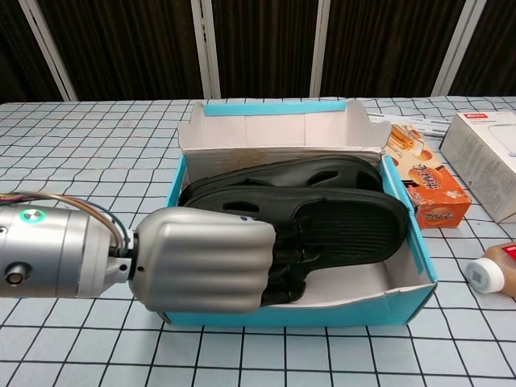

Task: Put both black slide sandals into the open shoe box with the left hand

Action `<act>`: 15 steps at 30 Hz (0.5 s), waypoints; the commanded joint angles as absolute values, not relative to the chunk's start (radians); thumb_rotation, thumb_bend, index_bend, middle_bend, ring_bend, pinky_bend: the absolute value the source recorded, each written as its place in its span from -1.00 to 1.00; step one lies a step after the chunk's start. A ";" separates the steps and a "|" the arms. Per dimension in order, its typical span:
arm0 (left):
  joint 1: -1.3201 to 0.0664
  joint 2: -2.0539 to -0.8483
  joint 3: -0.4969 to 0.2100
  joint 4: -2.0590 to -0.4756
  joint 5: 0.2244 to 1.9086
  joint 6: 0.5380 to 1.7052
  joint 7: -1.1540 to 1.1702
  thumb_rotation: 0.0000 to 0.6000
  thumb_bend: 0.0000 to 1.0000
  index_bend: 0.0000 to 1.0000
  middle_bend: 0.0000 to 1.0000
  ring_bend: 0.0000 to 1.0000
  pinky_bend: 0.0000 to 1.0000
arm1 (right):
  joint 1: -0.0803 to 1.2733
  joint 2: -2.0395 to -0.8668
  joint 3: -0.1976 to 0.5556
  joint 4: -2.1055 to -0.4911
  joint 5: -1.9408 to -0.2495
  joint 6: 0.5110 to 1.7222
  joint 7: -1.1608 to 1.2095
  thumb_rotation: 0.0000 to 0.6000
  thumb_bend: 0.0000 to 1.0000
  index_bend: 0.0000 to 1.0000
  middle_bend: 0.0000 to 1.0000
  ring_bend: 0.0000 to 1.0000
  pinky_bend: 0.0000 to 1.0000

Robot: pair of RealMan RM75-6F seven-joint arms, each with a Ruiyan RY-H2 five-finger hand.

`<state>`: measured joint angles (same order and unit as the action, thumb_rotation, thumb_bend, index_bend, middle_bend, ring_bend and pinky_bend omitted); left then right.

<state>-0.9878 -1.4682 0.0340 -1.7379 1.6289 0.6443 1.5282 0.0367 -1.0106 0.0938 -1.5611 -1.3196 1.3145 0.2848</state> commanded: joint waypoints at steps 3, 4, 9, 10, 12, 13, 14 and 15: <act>-0.984 -1.482 0.041 -1.717 1.623 0.639 1.509 1.00 -0.02 -0.80 -0.25 -0.87 -0.72 | 0.036 -1.010 0.094 -1.562 -1.320 1.315 0.285 1.00 -0.53 -0.48 -0.49 -0.48 -0.57; -0.984 -1.484 0.042 -1.713 1.623 0.638 1.507 1.00 -0.02 -0.80 -0.25 -0.87 -0.72 | 0.036 -1.010 0.094 -1.561 -1.319 1.315 0.286 1.00 -0.53 -0.48 -0.49 -0.48 -0.57; -0.981 -1.492 0.045 -1.701 1.608 0.630 1.503 1.00 -0.02 -0.80 -0.26 -0.87 -0.72 | 0.035 -1.010 0.094 -1.562 -1.319 1.316 0.285 1.00 -0.53 -0.48 -0.49 -0.48 -0.57; -0.981 -1.492 0.045 -1.701 1.606 0.630 1.504 1.00 -0.02 -0.80 -0.26 -0.87 -0.72 | 0.036 -1.010 0.094 -1.562 -1.320 1.316 0.285 1.00 -0.53 -0.48 -0.49 -0.48 -0.57; -0.981 -1.492 0.043 -1.701 1.611 0.636 1.507 1.00 -0.10 -0.80 -0.26 -0.87 -0.72 | 0.036 -1.010 0.094 -1.562 -1.320 1.315 0.285 1.00 -0.53 -0.48 -0.49 -0.48 -0.57; -0.980 -1.491 0.041 -1.703 1.611 0.640 1.504 1.00 -0.15 -0.81 -0.27 -0.87 -0.72 | 0.036 -1.010 0.094 -1.562 -1.320 1.314 0.284 1.00 -0.53 -0.48 -0.49 -0.48 -0.57; -0.978 -1.490 0.040 -1.705 1.612 0.646 1.503 1.00 -0.20 -0.81 -0.29 -0.87 -0.72 | 0.037 -1.010 0.094 -1.562 -1.320 1.314 0.284 1.00 -0.53 -0.48 -0.49 -0.48 -0.57; -0.977 -1.488 0.039 -1.707 1.615 0.654 1.502 1.00 -0.23 -0.82 -0.31 -0.87 -0.72 | 0.037 -1.010 0.094 -1.562 -1.320 1.314 0.283 1.00 -0.53 -0.48 -0.49 -0.48 -0.57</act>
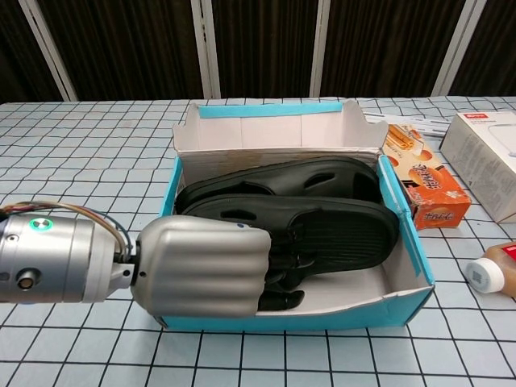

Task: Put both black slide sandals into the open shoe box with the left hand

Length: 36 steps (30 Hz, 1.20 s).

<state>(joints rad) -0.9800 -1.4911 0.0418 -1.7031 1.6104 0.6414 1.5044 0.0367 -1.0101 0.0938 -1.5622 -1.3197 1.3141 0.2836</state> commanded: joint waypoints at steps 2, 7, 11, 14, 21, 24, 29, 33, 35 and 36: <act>-0.975 -1.482 0.038 -1.711 1.619 0.661 1.500 1.00 -0.34 -0.85 -0.40 -0.87 -0.72 | 0.037 -1.010 0.094 -1.562 -1.320 1.313 0.283 1.00 -0.53 -0.48 -0.49 -0.48 -0.57; -0.971 -1.468 0.038 -1.722 1.626 0.673 1.502 0.61 -0.50 -0.97 -0.67 -0.89 -0.72 | 0.037 -1.011 0.093 -1.563 -1.320 1.314 0.281 1.00 -0.53 -0.48 -0.49 -0.48 -0.57; -0.964 -1.457 0.034 -1.737 1.629 0.688 1.504 0.14 -0.54 -1.00 -0.75 -0.92 -0.72 | 0.036 -1.010 0.094 -1.565 -1.320 1.316 0.280 1.00 -0.53 -0.48 -0.49 -0.48 -0.57; -0.958 -1.444 0.028 -1.756 1.629 0.702 1.516 -0.17 -0.60 -1.00 -0.79 -0.93 -0.72 | 0.037 -1.011 0.093 -1.565 -1.320 1.313 0.280 1.00 -0.53 -0.48 -0.49 -0.48 -0.57; -0.932 -1.400 0.006 -1.815 1.617 0.757 1.549 -0.37 -0.64 -1.00 -0.86 -0.95 -0.72 | 0.039 -1.009 0.091 -1.567 -1.326 1.310 0.282 1.00 -0.53 -0.48 -0.49 -0.48 -0.57; -0.925 -1.386 -0.005 -1.832 1.613 0.775 1.554 -0.36 -0.64 -1.00 -0.86 -0.95 -0.72 | 0.039 -1.009 0.090 -1.569 -1.326 1.311 0.281 1.00 -0.53 -0.48 -0.49 -0.48 -0.57; -0.920 -1.372 -0.017 -1.844 1.611 0.788 1.577 -0.38 -0.64 -1.00 -0.86 -0.95 -0.72 | 0.040 -1.009 0.090 -1.571 -1.325 1.309 0.276 1.00 -0.53 -0.48 -0.49 -0.48 -0.57; -0.921 -1.366 -0.018 -1.851 1.622 0.791 1.579 -0.39 -0.64 -1.00 -0.85 -0.95 -0.72 | 0.040 -1.011 0.091 -1.568 -1.321 1.308 0.277 1.00 -0.53 -0.48 -0.49 -0.48 -0.57; -0.919 -1.351 -0.023 -1.863 1.627 0.800 1.585 -0.39 -0.64 -1.00 -0.85 -0.95 -0.72 | 0.040 -1.011 0.092 -1.566 -1.321 1.308 0.278 1.00 -0.53 -0.48 -0.49 -0.48 -0.57; -0.917 -1.340 -0.028 -1.874 1.629 0.808 1.586 -0.39 -0.64 -1.00 -0.84 -0.95 -0.72 | 0.040 -1.011 0.092 -1.565 -1.320 1.307 0.280 1.00 -0.53 -0.48 -0.49 -0.48 -0.57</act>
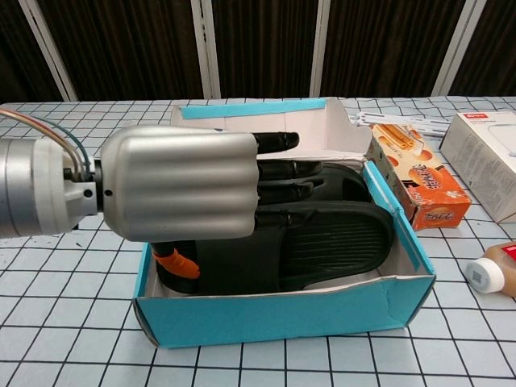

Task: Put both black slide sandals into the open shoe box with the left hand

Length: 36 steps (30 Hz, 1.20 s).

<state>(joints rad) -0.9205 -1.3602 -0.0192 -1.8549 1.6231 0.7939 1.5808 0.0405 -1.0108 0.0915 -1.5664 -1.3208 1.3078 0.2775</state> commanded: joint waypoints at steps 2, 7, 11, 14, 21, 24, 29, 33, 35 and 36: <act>-0.907 -1.303 -0.039 -1.914 1.634 0.835 1.588 -0.38 -0.63 -1.00 -0.83 -0.95 -0.72 | 0.041 -1.011 0.092 -1.563 -1.320 1.306 0.282 1.00 -0.53 -0.48 -0.49 -0.48 -0.57; -0.826 -1.144 -0.056 -2.076 1.696 1.004 1.493 0.88 -0.59 -1.00 -0.76 -0.85 -0.67 | 0.042 -1.012 0.091 -1.562 -1.322 1.304 0.282 1.00 -0.53 -0.48 -0.49 -0.48 -0.57; -0.649 -1.034 -0.008 -2.158 1.811 1.312 1.250 1.00 -0.59 -0.98 -0.68 -0.84 -0.66 | 0.042 -1.012 0.090 -1.569 -1.329 1.310 0.277 1.00 -0.53 -0.48 -0.49 -0.48 -0.57; -0.483 -0.995 0.080 -2.126 1.878 1.535 1.081 1.00 -0.59 -0.91 -0.65 -0.84 -0.66 | 0.041 -1.012 0.088 -1.574 -1.337 1.318 0.268 1.00 -0.53 -0.48 -0.49 -0.48 -0.57; -0.187 -1.070 0.169 -1.862 1.827 1.907 0.667 1.00 -0.59 -0.86 -0.62 -0.77 -0.66 | 0.046 -1.026 0.083 -1.577 -1.369 1.337 0.233 1.00 -0.53 -0.48 -0.49 -0.48 -0.57; -0.136 -1.117 0.157 -1.781 1.704 1.921 0.468 1.00 -0.59 -0.92 -0.75 -0.79 -0.66 | 0.051 -1.033 0.079 -1.573 -1.393 1.347 0.223 1.00 -0.53 -0.48 -0.49 -0.48 -0.57; -0.089 -1.188 0.078 -1.656 1.544 1.916 0.334 1.00 -0.59 -0.93 -0.75 -0.83 -0.66 | 0.055 -1.057 0.078 -1.549 -1.442 1.388 0.212 1.00 -0.53 -0.48 -0.49 -0.48 -0.57; -0.071 -1.223 0.038 -1.614 1.465 1.877 0.289 1.00 -0.59 -0.94 -0.78 -0.88 -0.69 | 0.059 -1.072 0.073 -1.529 -1.475 1.408 0.207 1.00 -0.53 -0.48 -0.49 -0.48 -0.57; -0.070 -1.233 0.030 -1.597 1.453 1.855 0.278 1.00 -0.59 -0.95 -0.82 -0.90 -0.71 | 0.062 -1.079 0.071 -1.521 -1.484 1.412 0.203 1.00 -0.53 -0.48 -0.49 -0.48 -0.57; -0.070 -1.237 0.028 -1.587 1.442 1.836 0.272 1.00 -0.59 -0.95 -0.83 -0.90 -0.71 | 0.063 -1.082 0.070 -1.518 -1.487 1.414 0.202 1.00 -0.53 -0.48 -0.49 -0.48 -0.57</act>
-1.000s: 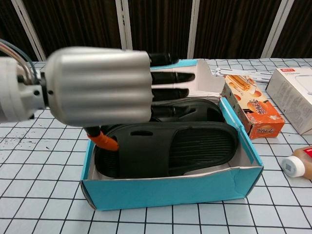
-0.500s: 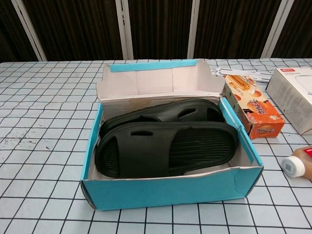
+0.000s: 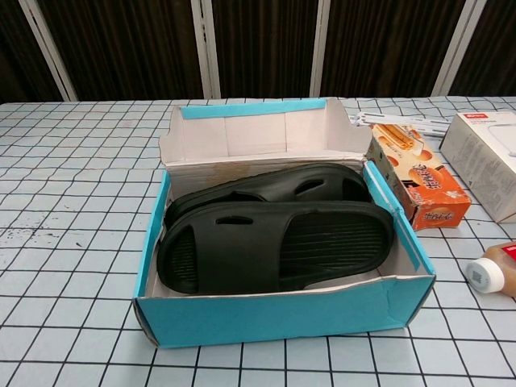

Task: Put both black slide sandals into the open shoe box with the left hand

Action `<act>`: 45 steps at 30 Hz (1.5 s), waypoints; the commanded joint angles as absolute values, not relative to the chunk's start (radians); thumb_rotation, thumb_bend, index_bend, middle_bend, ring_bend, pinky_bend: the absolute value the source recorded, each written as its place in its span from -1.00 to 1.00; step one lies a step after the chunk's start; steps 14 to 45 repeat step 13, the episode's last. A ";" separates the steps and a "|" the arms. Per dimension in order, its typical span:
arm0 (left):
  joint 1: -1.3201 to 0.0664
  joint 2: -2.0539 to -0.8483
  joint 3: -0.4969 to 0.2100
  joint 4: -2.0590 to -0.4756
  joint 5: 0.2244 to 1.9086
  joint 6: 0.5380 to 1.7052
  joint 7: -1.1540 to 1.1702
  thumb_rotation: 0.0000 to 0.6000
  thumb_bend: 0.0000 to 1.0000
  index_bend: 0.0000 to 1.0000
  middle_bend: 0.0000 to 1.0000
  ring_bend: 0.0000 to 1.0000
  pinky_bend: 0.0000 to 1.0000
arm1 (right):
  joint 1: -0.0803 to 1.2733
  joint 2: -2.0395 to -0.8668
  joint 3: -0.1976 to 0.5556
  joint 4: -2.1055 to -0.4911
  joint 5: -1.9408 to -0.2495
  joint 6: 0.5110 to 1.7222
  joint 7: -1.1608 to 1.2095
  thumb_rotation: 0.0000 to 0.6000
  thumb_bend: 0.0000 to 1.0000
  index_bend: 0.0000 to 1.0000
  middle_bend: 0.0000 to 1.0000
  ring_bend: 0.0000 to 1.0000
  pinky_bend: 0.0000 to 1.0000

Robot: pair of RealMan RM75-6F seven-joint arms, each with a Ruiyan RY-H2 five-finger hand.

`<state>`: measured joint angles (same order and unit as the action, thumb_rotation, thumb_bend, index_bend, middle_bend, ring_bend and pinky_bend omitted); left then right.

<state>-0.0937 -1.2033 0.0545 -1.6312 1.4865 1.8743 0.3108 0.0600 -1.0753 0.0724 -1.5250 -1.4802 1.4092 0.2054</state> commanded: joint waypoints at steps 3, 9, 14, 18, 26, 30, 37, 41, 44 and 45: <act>-0.066 -1.249 0.011 -1.558 1.422 1.812 0.255 1.00 -0.59 -0.98 -0.88 -0.90 -0.71 | 0.063 -1.089 0.071 -1.510 -1.491 1.423 0.196 1.00 -0.53 -0.48 -0.50 -0.48 -0.57; -0.057 -1.253 -0.016 -1.533 1.400 1.779 0.227 1.00 -0.59 -1.00 -0.87 -0.90 -0.71 | 0.061 -1.098 0.073 -1.503 -1.499 1.446 0.183 1.00 -0.53 -0.48 -0.50 -0.48 -0.57; -0.054 -1.253 -0.025 -1.524 1.390 1.751 0.229 1.00 -0.59 -1.00 -0.81 -0.90 -0.71 | 0.062 -1.097 0.072 -1.510 -1.499 1.447 0.180 1.00 -0.53 -0.48 -0.50 -0.48 -0.57; -0.054 -1.253 -0.025 -1.524 1.390 1.751 0.229 1.00 -0.59 -1.00 -0.81 -0.90 -0.71 | 0.062 -1.097 0.072 -1.510 -1.499 1.447 0.180 1.00 -0.53 -0.48 -0.50 -0.48 -0.57; -0.054 -1.253 -0.025 -1.524 1.390 1.751 0.229 1.00 -0.59 -1.00 -0.81 -0.90 -0.71 | 0.062 -1.097 0.072 -1.510 -1.499 1.447 0.180 1.00 -0.53 -0.48 -0.50 -0.48 -0.57; -0.054 -1.253 -0.025 -1.524 1.390 1.751 0.229 1.00 -0.59 -1.00 -0.81 -0.90 -0.71 | 0.062 -1.097 0.072 -1.510 -1.499 1.447 0.180 1.00 -0.53 -0.48 -0.50 -0.48 -0.57; -0.054 -1.253 -0.025 -1.524 1.390 1.751 0.229 1.00 -0.59 -1.00 -0.81 -0.90 -0.71 | 0.062 -1.097 0.072 -1.510 -1.499 1.447 0.180 1.00 -0.53 -0.48 -0.50 -0.48 -0.57; -0.054 -1.253 -0.025 -1.524 1.390 1.751 0.229 1.00 -0.59 -1.00 -0.81 -0.90 -0.71 | 0.062 -1.097 0.072 -1.510 -1.499 1.447 0.180 1.00 -0.53 -0.48 -0.50 -0.48 -0.57; -0.054 -1.253 -0.025 -1.524 1.390 1.751 0.229 1.00 -0.59 -1.00 -0.81 -0.90 -0.71 | 0.062 -1.097 0.072 -1.510 -1.499 1.447 0.180 1.00 -0.53 -0.48 -0.50 -0.48 -0.57; -0.054 -1.253 -0.025 -1.524 1.390 1.751 0.229 1.00 -0.59 -1.00 -0.81 -0.90 -0.71 | 0.062 -1.097 0.072 -1.510 -1.499 1.447 0.180 1.00 -0.53 -0.48 -0.50 -0.48 -0.57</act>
